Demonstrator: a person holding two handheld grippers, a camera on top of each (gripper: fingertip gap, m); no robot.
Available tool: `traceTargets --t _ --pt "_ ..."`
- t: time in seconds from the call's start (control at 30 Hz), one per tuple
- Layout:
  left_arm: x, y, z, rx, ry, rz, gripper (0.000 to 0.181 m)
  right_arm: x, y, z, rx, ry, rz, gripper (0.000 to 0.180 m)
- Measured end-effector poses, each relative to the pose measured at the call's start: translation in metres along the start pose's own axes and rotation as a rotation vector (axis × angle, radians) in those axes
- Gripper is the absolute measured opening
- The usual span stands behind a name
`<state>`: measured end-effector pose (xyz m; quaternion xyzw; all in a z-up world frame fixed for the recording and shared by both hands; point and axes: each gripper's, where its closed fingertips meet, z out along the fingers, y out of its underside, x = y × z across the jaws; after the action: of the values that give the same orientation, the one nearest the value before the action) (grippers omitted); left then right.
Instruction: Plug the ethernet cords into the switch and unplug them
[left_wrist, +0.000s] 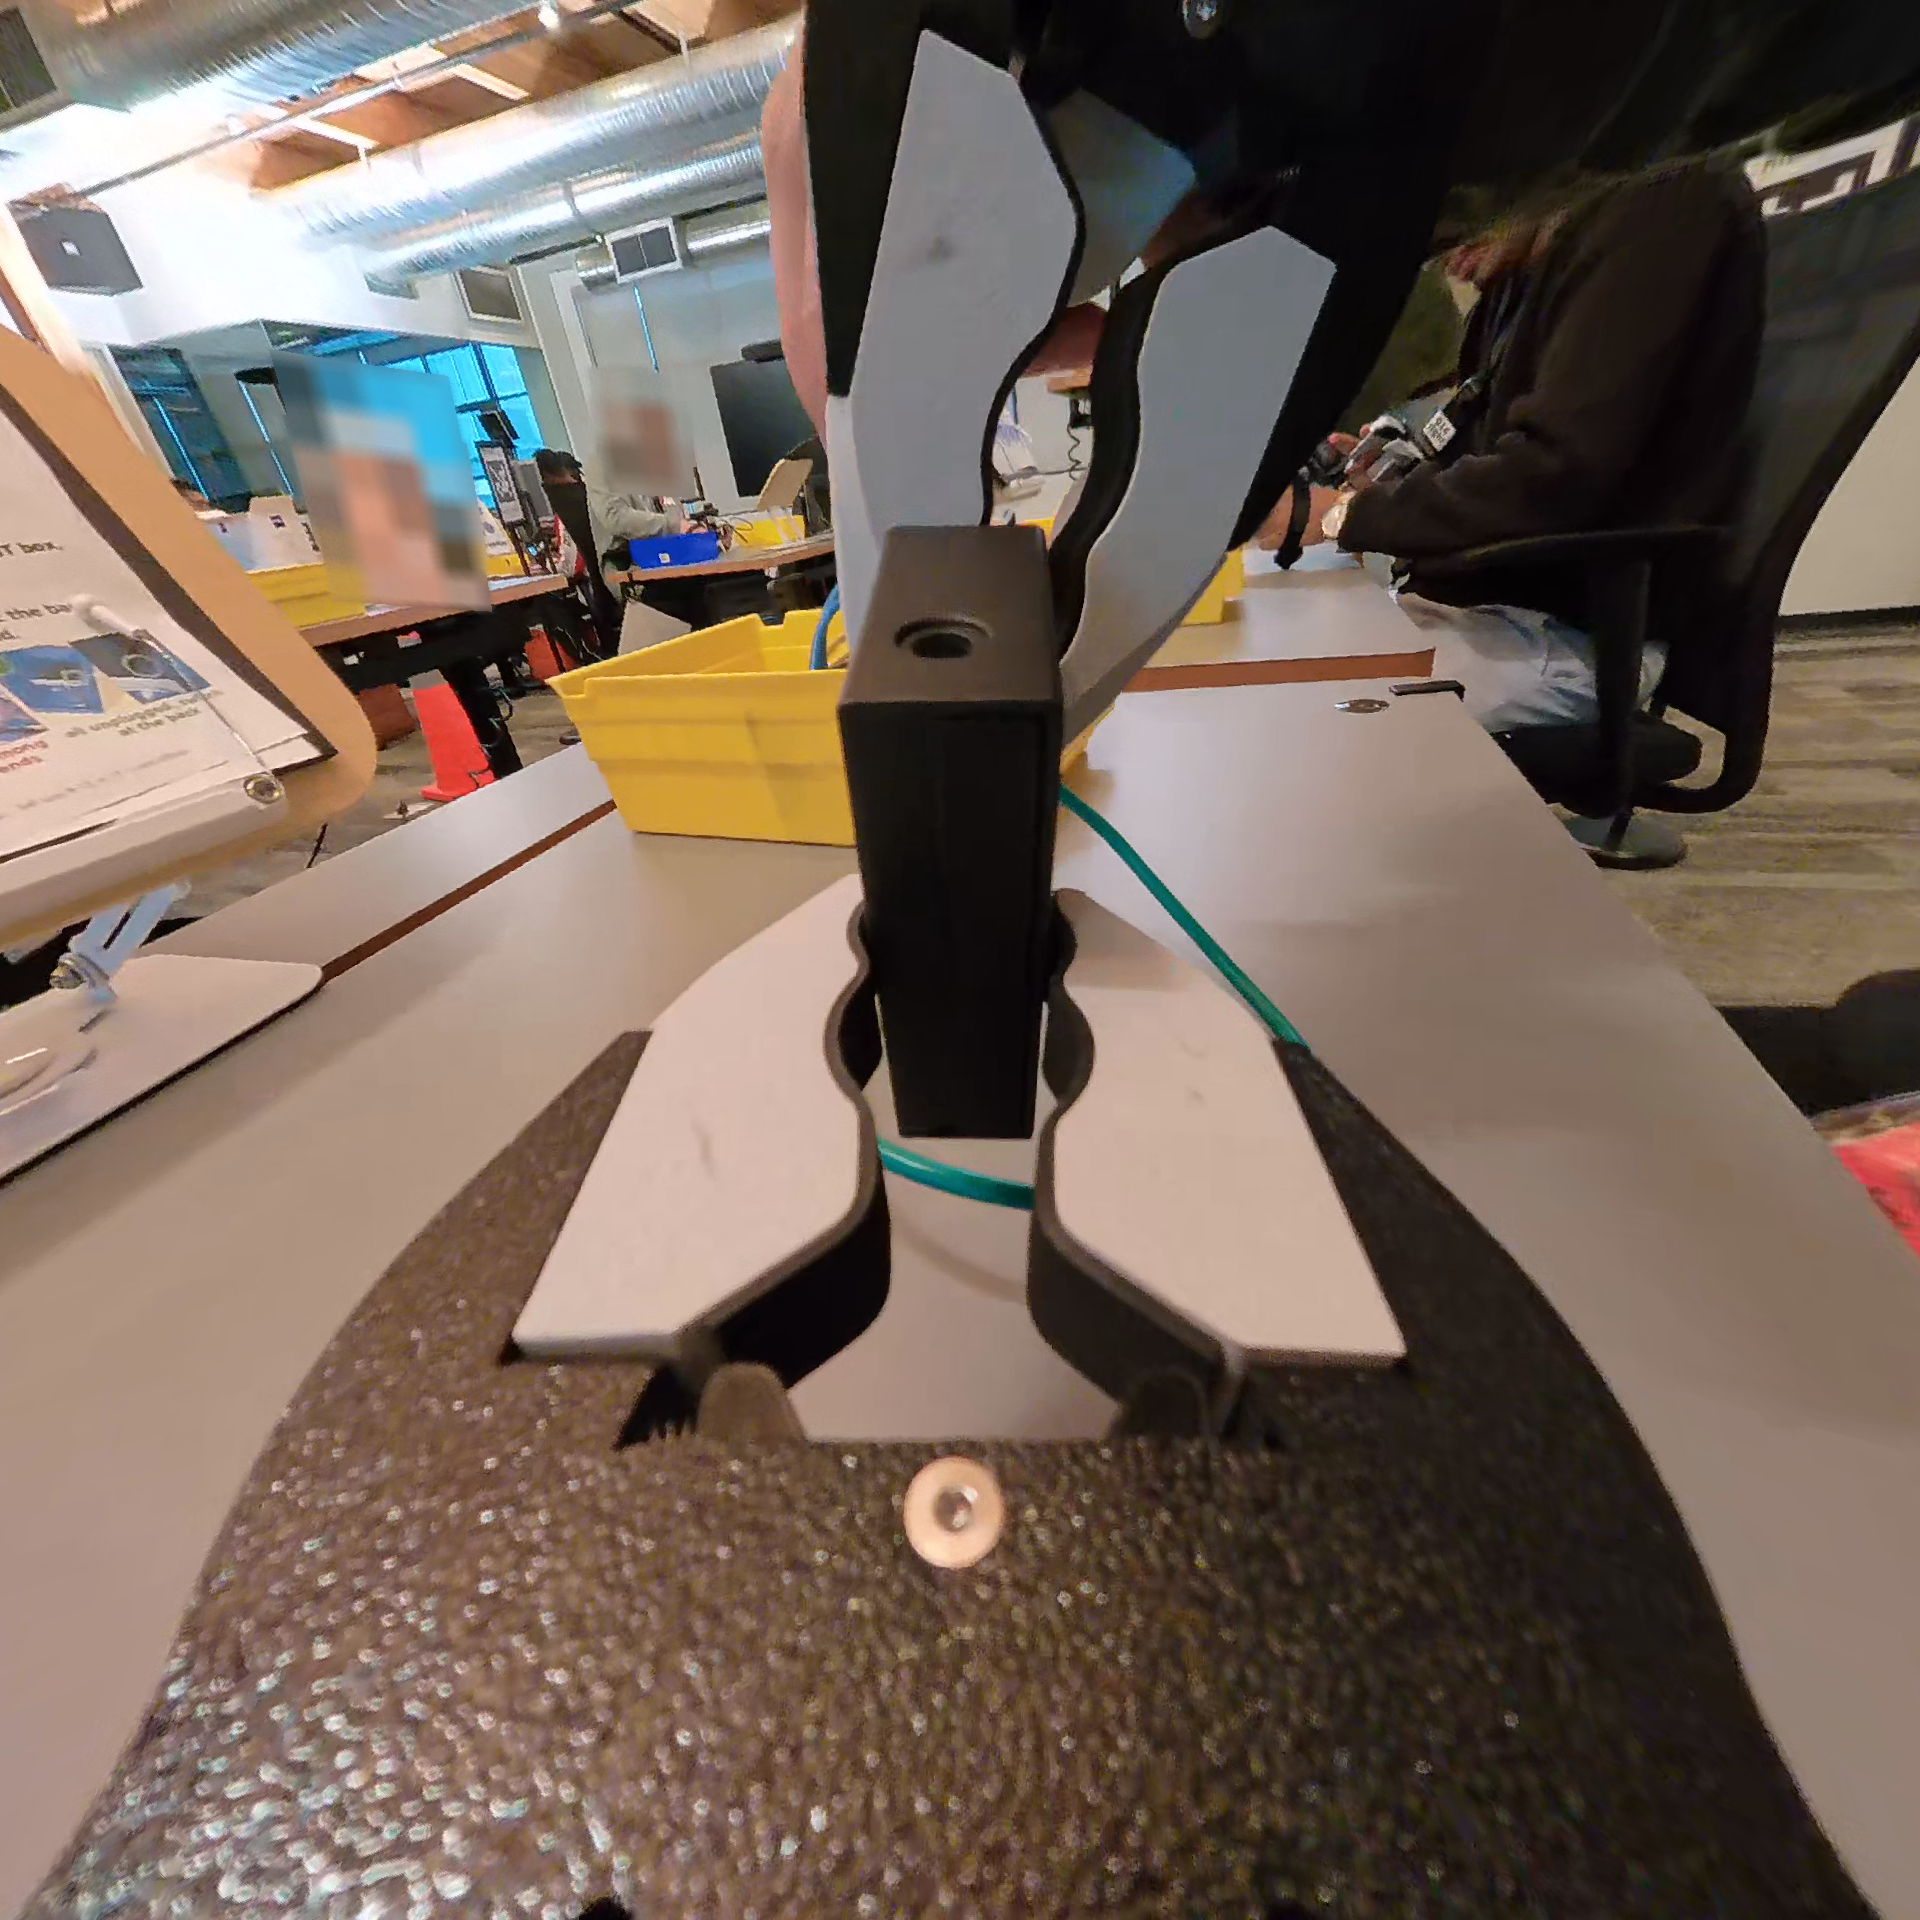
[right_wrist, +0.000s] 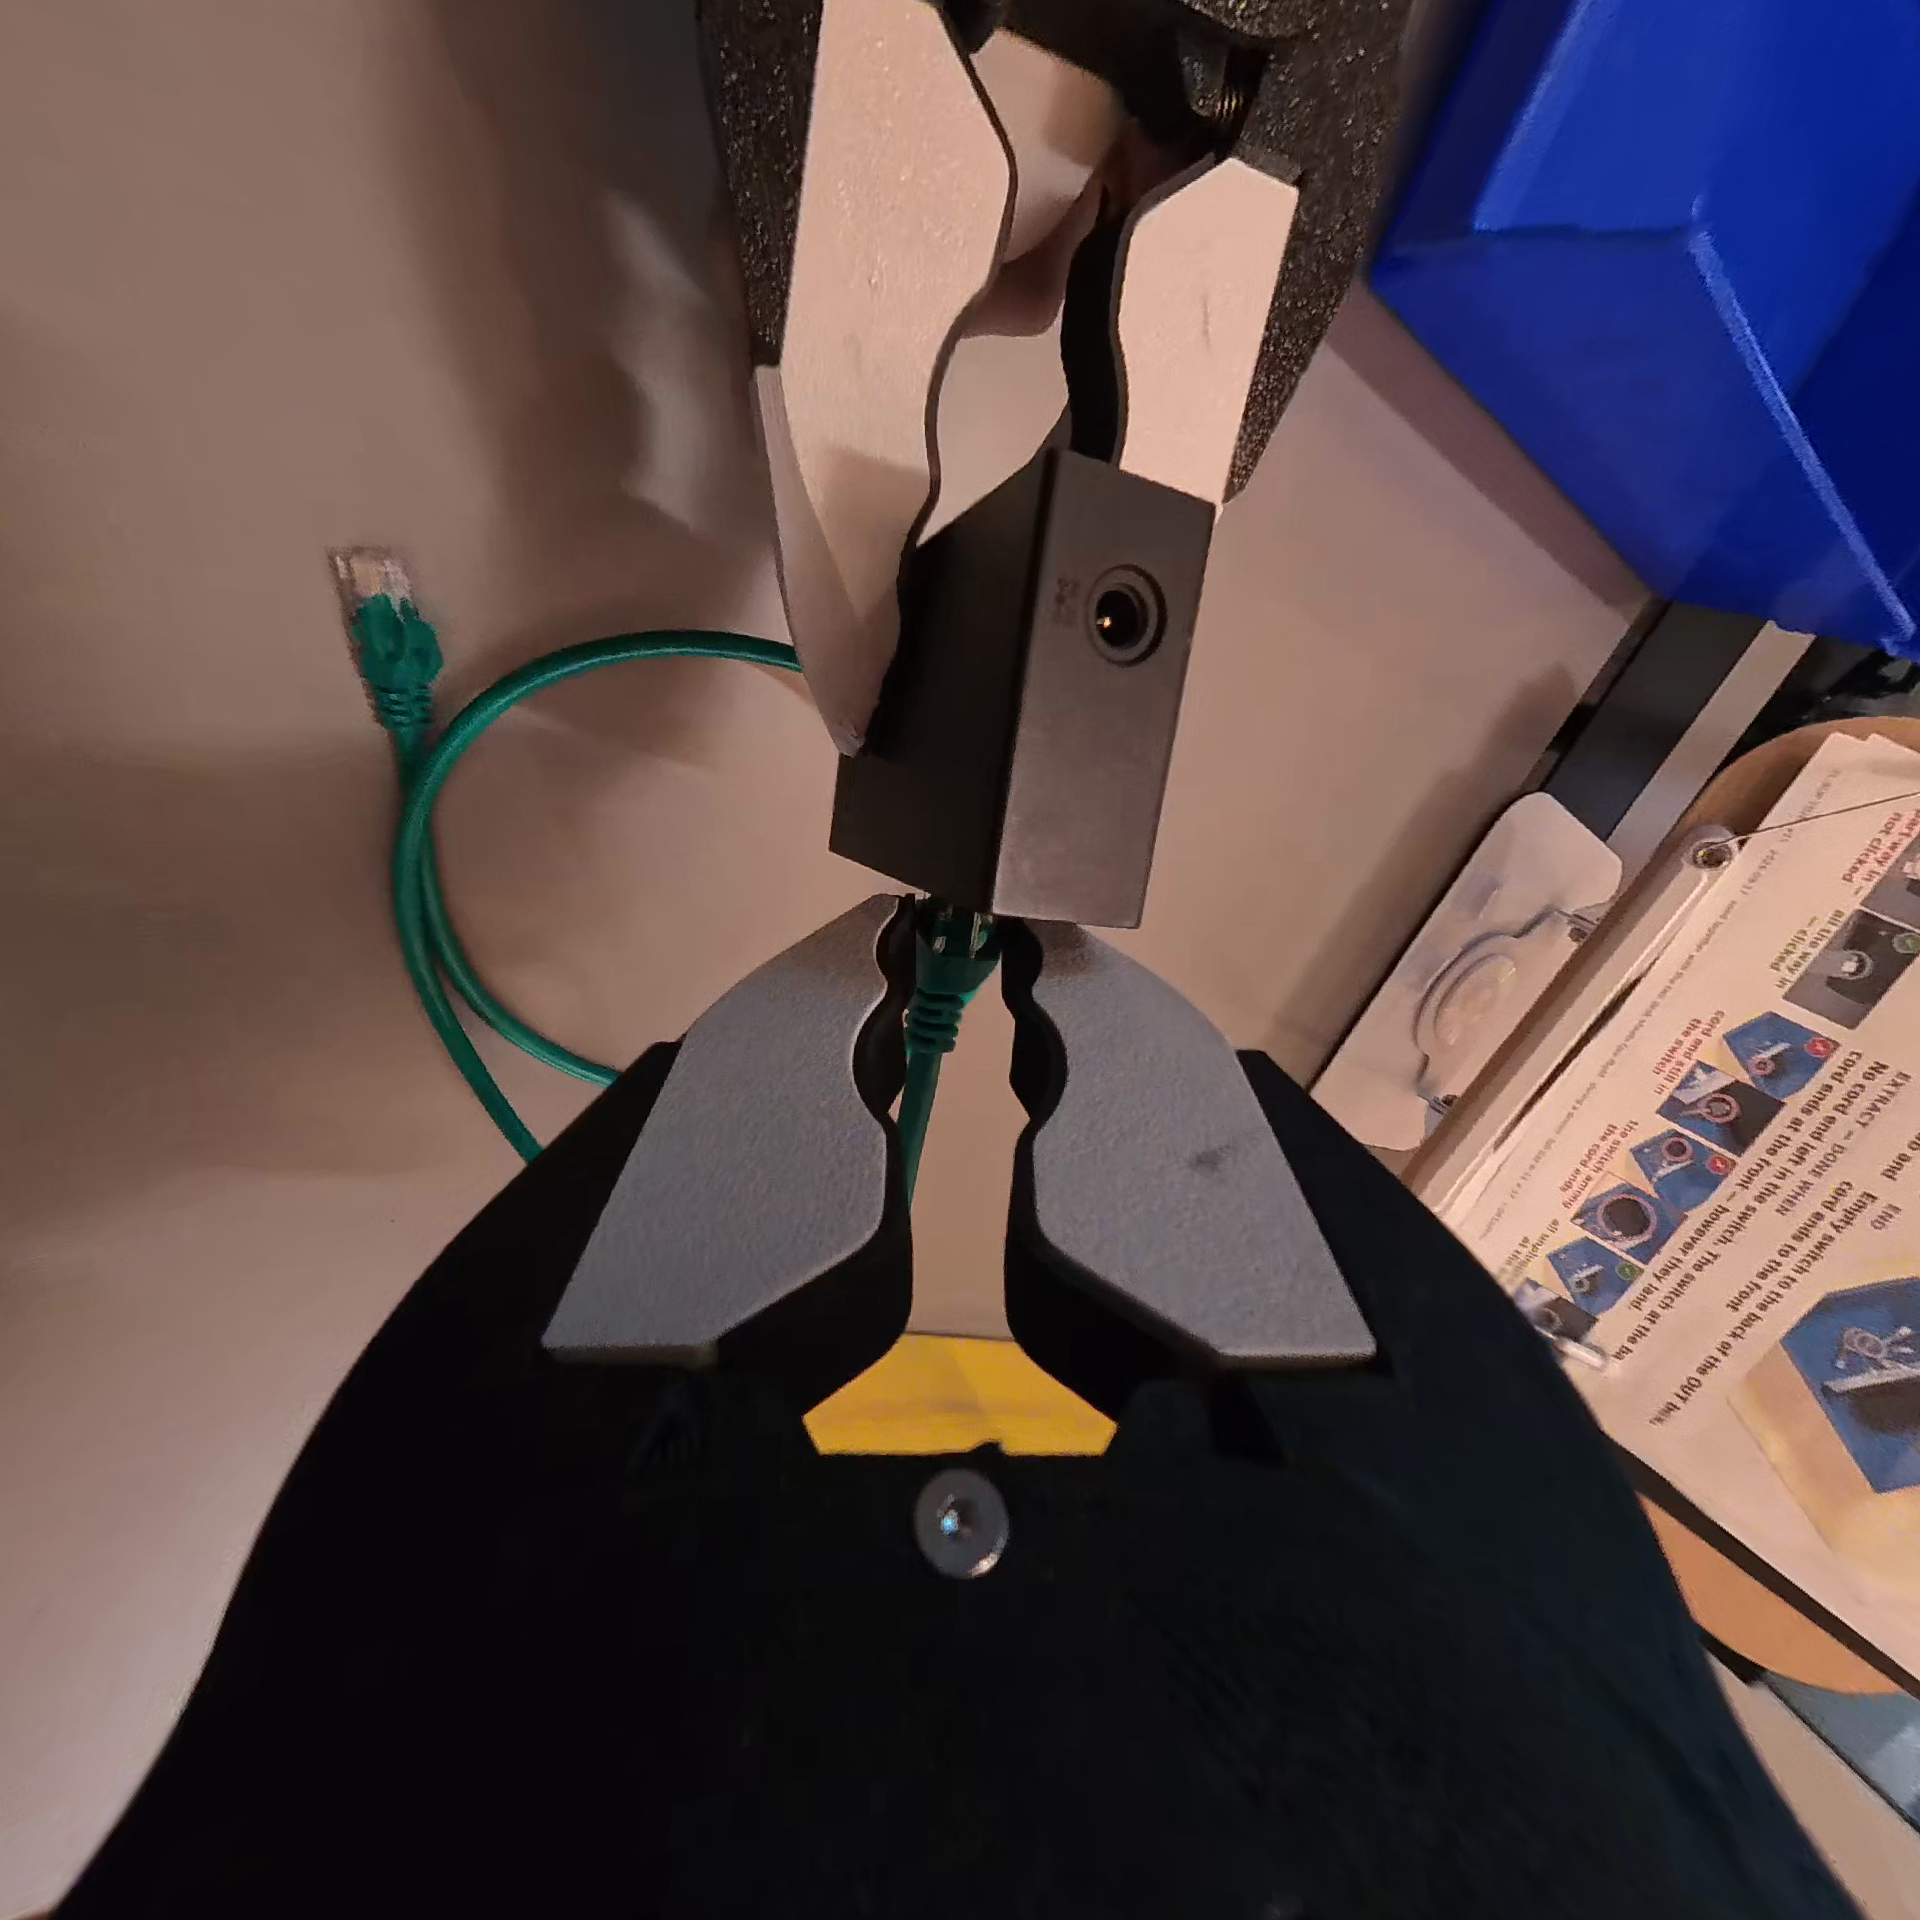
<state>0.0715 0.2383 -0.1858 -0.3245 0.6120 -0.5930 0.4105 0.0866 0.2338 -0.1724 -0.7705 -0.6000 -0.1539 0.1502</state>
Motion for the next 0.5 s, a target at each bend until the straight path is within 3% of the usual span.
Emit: traceTargets --t 0.33,0.5 --pt "0.015 -0.009 -0.003 0.016 0.013 0.081 0.027 -0.011 -0.006 -0.01 0.019 0.079 0.139 0.016" --pt "0.032 -0.004 0.005 0.019 0.126 0.026 0.027 -0.032 -0.007 -0.017 0.11 -0.07 0.247 0.015"
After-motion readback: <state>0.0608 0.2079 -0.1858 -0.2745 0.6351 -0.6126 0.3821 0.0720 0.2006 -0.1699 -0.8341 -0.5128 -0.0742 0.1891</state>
